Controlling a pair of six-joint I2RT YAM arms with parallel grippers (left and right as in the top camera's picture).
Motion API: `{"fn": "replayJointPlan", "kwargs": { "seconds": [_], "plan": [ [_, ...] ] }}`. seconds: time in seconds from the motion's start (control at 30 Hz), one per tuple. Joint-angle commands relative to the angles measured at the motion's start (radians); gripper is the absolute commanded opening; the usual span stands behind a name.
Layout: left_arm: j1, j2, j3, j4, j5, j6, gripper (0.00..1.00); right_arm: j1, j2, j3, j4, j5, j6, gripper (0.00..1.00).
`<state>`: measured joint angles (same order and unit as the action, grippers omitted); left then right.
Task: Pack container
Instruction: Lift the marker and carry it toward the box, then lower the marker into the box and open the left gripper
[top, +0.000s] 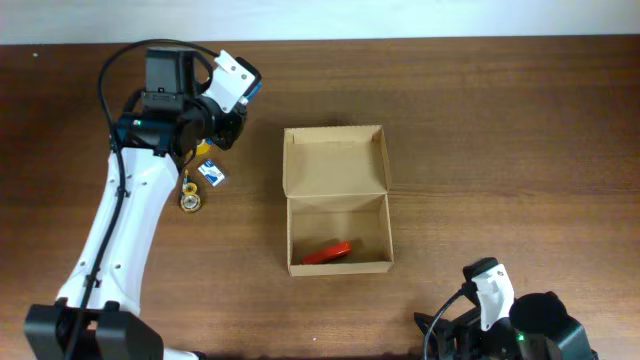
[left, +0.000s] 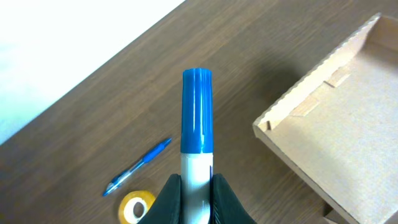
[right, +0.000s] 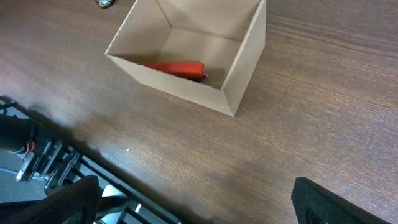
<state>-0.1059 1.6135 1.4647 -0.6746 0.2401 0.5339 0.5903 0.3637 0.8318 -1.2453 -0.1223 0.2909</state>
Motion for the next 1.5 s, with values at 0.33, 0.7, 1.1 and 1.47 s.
{"fn": "replayJointPlan", "kwargs": {
  "seconds": [0.33,0.7,1.1,1.47],
  "plan": [
    [0.021,0.165,0.008,-0.008,-0.042,-0.007,0.02,0.008,0.005,-0.003,0.003,-0.006,-0.003,0.99],
    [-0.152,-0.008,0.008,-0.087,0.026,0.101,0.02,0.008,0.005,-0.003,0.003,-0.005,-0.003,0.99],
    [-0.399,0.042,0.008,-0.312,0.147,0.331,0.02,0.008,0.005,-0.003,0.003,-0.005,-0.003,0.99],
    [-0.417,0.277,0.006,-0.336,0.217,0.452,0.02,0.008,0.005,-0.003,0.003,-0.005,-0.003,0.99]
  ]
}}
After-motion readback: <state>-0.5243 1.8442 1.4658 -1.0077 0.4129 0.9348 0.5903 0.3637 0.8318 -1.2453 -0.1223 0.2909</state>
